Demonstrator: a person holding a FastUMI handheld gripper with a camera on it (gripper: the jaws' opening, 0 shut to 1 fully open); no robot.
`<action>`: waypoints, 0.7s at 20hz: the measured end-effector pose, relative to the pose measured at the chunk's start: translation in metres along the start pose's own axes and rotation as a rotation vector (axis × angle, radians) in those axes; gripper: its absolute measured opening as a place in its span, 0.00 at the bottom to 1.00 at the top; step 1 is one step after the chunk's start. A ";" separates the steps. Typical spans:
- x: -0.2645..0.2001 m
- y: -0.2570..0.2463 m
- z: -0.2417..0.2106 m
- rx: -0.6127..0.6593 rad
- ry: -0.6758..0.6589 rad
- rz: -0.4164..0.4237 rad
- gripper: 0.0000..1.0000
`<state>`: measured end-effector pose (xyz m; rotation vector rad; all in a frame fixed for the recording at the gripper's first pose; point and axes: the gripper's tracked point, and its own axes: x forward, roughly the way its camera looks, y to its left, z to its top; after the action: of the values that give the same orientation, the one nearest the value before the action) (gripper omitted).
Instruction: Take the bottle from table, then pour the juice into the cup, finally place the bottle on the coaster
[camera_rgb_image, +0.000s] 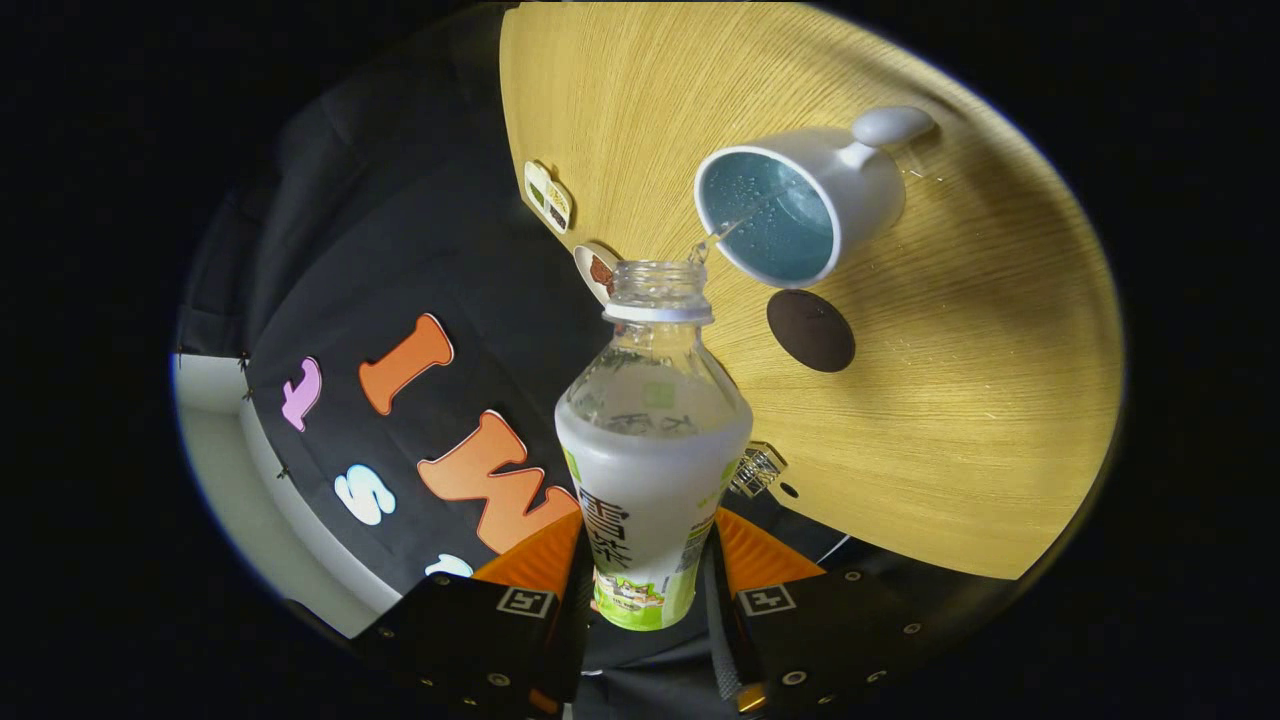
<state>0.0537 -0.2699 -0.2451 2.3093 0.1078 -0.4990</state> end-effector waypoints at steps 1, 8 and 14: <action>0.000 0.002 0.000 0.008 0.003 0.006 0.52; 0.000 0.006 -0.001 0.045 0.020 0.030 0.52; 0.004 0.001 0.001 -0.024 0.004 0.021 0.52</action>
<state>0.0573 -0.2718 -0.2471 2.2858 0.0906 -0.4800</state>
